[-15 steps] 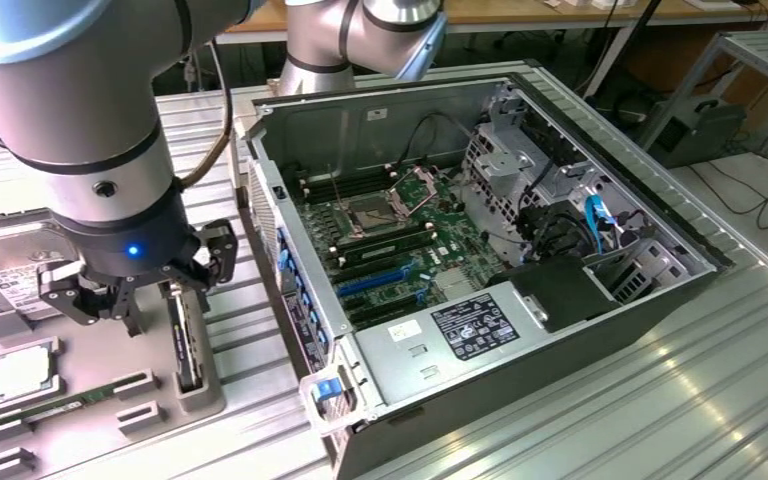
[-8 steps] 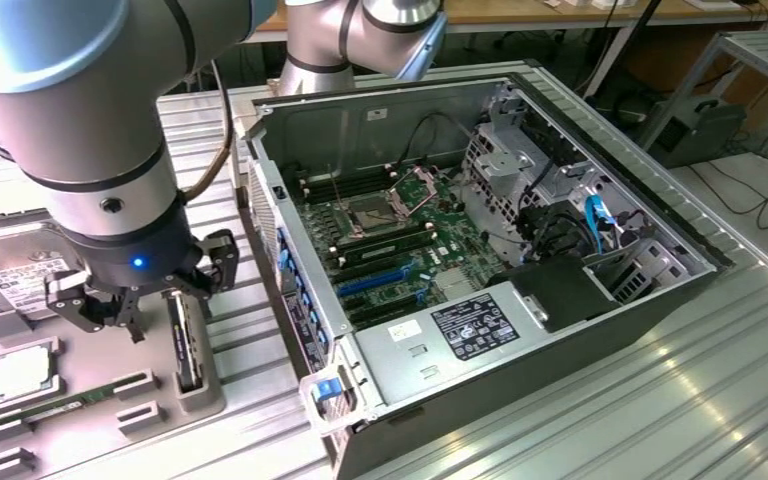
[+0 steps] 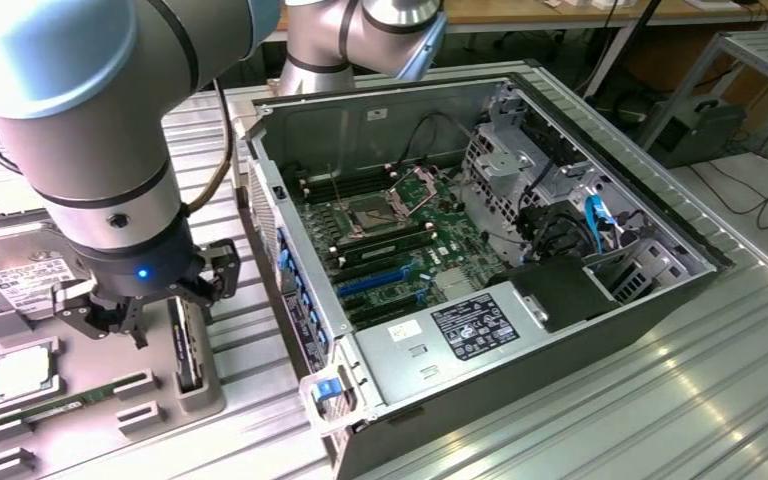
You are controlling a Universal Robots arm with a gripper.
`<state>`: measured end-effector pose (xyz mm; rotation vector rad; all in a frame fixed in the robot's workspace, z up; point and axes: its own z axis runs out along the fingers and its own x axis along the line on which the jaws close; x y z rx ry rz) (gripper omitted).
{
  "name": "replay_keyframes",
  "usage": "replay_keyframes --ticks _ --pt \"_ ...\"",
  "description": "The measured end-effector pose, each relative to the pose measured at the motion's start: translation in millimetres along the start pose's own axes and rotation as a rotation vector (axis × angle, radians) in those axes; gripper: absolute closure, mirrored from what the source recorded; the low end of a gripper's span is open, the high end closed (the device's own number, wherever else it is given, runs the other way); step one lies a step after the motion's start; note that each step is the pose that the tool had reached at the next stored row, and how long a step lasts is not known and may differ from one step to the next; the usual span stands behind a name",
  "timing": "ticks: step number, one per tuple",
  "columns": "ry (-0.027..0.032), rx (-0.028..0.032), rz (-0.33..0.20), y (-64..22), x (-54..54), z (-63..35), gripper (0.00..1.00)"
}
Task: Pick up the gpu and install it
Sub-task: 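Pick up the gpu and move the gpu toward the slot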
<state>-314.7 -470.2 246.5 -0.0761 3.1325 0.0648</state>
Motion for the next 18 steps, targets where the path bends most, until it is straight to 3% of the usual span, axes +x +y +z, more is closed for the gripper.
replay_keyframes --ticks 2,7,18 --pt "-0.0001 0.0001 0.002 0.1 0.1 3.6 0.34" --pt "-0.0001 0.0005 0.004 9.8 -0.4 11.4 0.34" --pt "0.0019 0.0006 0.008 13.9 -0.5 27.0 0.34"
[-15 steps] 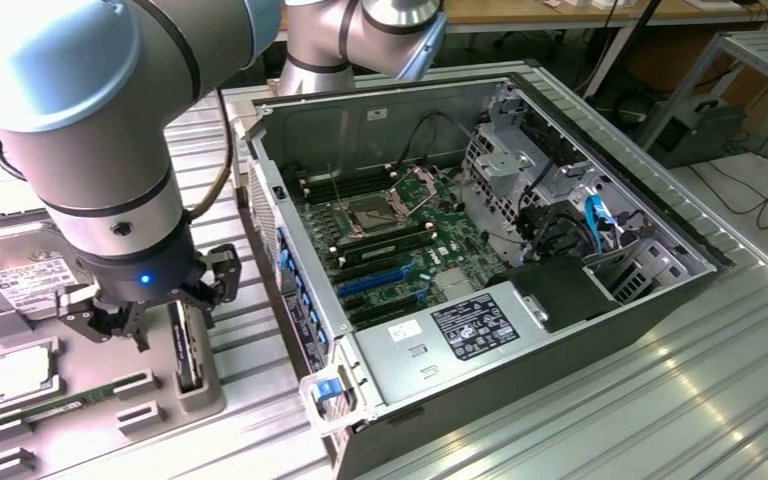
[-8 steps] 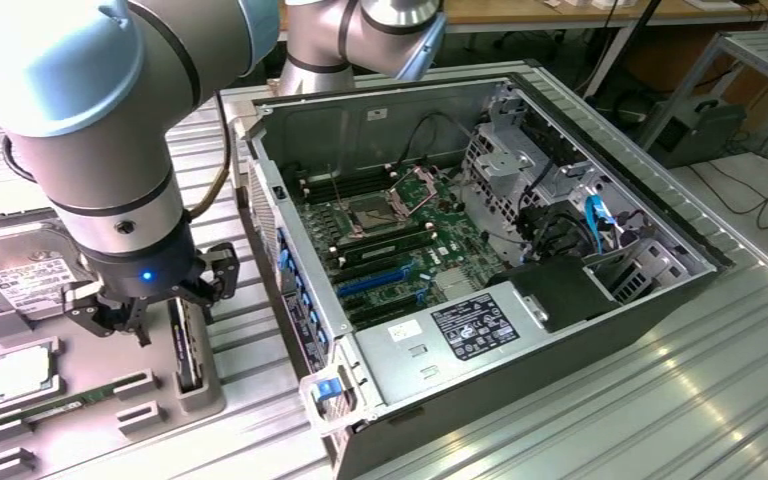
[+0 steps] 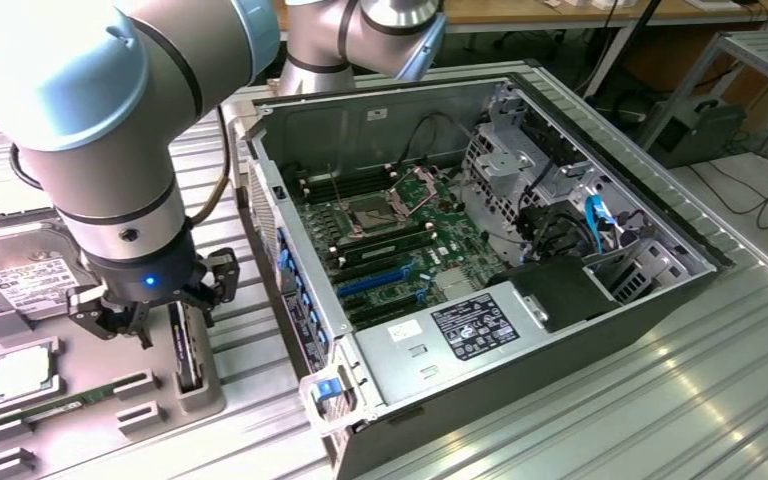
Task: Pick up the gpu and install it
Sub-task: 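Pick up the gpu and move the gpu toward the slot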
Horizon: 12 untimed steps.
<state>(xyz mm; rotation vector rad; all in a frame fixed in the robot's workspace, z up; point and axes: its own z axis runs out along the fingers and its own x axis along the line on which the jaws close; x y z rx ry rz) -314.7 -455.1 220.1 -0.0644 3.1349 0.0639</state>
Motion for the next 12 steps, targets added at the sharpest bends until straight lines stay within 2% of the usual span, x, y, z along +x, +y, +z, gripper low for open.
replay_keyframes --ticks 9,11,12 --pt "0.0007 -0.0002 0.0 0.0 -0.1 0.1 0.35" --pt "0.0006 -0.0003 0.0 0.0 -0.3 0.2 0.48" --pt "0.0006 -0.0003 0.001 0.2 -0.5 0.2 0.48"
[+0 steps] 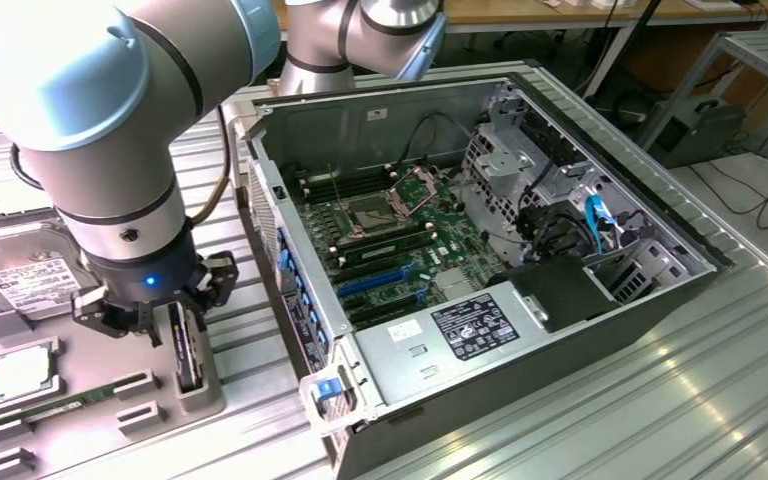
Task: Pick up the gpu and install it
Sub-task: 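Pick up the gpu and move the gpu toward the slot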
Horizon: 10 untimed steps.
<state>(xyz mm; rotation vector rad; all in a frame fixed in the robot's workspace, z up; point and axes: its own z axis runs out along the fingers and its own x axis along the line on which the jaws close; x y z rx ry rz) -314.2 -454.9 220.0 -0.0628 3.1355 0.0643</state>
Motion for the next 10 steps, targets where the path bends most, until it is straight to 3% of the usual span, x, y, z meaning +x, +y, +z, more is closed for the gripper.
replay_keyframes --ticks 1,10 --pt "0.0 0.0001 0.003 0.3 -0.3 -0.1 0.55" --pt "-0.0005 0.0003 0.014 2.8 -1.0 0.0 0.55"
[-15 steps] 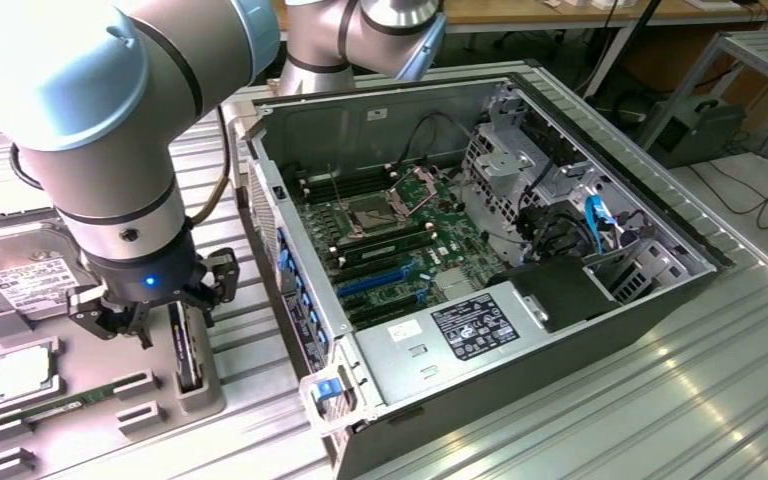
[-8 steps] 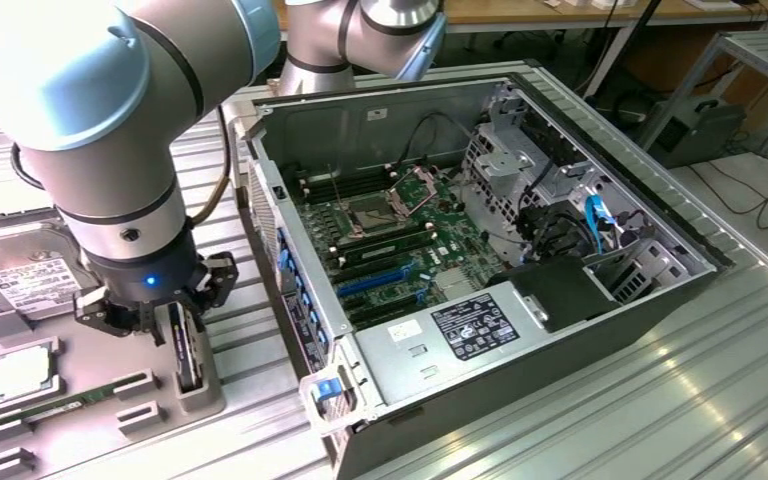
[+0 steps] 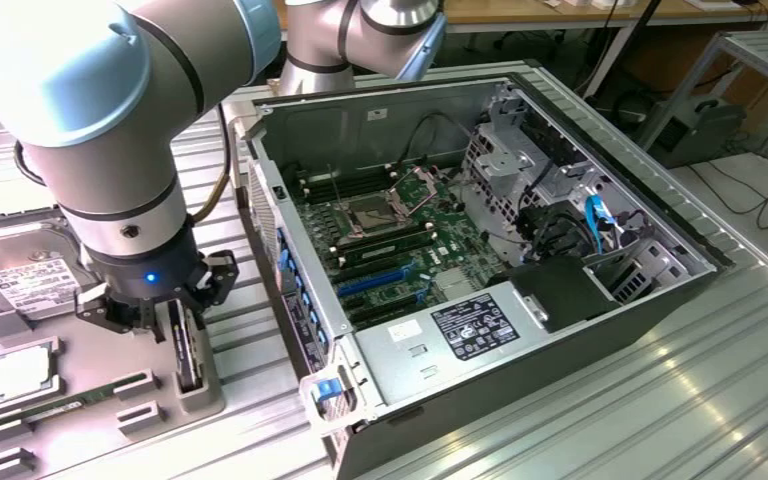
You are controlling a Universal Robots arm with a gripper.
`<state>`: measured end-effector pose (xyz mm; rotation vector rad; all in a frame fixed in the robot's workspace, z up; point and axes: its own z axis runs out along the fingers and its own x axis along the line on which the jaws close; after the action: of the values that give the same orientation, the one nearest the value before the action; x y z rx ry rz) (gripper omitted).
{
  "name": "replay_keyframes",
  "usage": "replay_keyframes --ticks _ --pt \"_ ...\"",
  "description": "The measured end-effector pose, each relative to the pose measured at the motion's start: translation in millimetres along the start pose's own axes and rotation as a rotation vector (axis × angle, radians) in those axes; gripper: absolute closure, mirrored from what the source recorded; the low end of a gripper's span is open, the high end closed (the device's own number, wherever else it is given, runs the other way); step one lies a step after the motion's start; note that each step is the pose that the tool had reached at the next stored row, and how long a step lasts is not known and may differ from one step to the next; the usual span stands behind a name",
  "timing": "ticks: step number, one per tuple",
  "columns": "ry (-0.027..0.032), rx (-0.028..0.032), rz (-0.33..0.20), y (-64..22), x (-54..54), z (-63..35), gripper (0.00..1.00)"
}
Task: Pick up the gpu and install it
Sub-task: 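Pick up the gpu and move the gpu toward the slot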
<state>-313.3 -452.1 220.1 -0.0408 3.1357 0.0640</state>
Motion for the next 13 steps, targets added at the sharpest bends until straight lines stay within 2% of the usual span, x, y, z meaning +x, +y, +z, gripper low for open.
replay_keyframes --ticks 4,5,6,7,13 --pt "0.0 0.0 0.0 0.0 0.0 0.0 0.56" --pt "-0.0001 -0.0001 0.0 0.0 0.0 0.0 0.63" --pt "0.0 0.0 0.0 0.0 0.0 0.0 0.63" --pt "0.0 0.0 0.0 0.0 0.0 0.0 0.7" --pt "0.0 0.0 0.0 0.0 0.0 0.0 0.7"
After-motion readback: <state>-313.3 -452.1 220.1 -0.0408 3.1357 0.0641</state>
